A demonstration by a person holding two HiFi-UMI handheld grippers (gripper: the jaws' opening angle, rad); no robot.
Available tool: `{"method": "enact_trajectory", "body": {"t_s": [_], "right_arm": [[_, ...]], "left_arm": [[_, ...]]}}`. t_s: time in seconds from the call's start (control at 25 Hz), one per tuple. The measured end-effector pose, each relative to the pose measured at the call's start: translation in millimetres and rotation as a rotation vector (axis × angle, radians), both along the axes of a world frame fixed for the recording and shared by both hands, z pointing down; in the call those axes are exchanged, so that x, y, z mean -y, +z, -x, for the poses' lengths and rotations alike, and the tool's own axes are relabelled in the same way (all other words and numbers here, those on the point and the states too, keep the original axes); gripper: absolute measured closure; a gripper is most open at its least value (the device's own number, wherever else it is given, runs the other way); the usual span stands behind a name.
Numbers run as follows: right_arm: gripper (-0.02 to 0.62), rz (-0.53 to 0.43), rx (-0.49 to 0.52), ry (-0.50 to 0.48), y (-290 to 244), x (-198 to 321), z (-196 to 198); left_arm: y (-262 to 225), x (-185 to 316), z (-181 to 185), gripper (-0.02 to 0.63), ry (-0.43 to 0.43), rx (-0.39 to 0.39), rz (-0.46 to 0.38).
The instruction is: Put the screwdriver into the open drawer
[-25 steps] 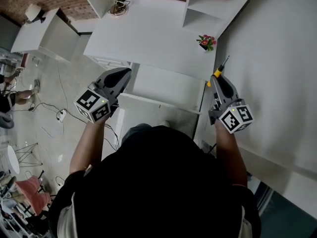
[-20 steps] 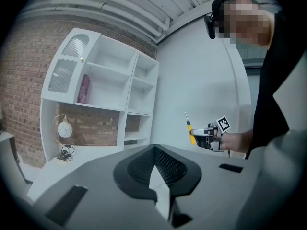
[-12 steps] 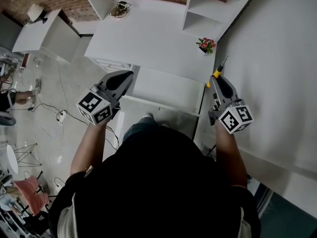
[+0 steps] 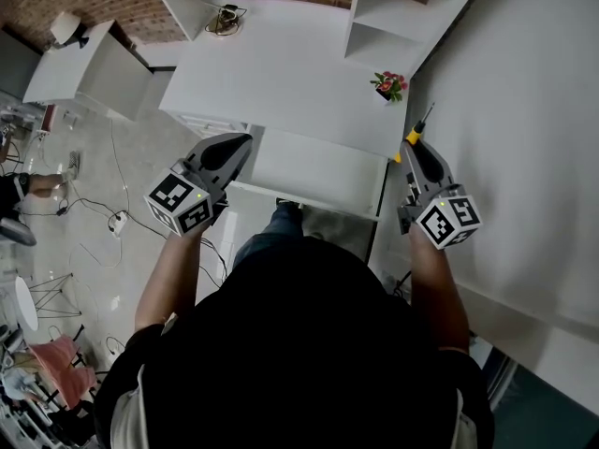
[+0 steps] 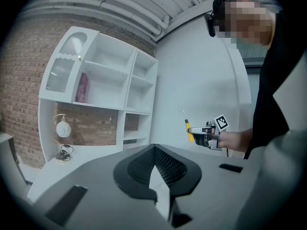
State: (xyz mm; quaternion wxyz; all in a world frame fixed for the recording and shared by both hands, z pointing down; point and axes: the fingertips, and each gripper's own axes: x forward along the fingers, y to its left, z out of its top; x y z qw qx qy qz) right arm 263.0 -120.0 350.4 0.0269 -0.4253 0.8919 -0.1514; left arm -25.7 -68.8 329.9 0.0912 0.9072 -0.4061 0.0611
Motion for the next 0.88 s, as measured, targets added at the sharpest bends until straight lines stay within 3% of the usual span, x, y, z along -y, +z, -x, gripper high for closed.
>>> {"method": "enact_trajectory", "body": {"t_s": [0.88], "right_arm": [[0.512, 0.026, -0.012, 0.064, 8, 65, 10]], "left_arm": [[6, 81, 16, 0.591, 0.046, -0.004, 0.002]]}}
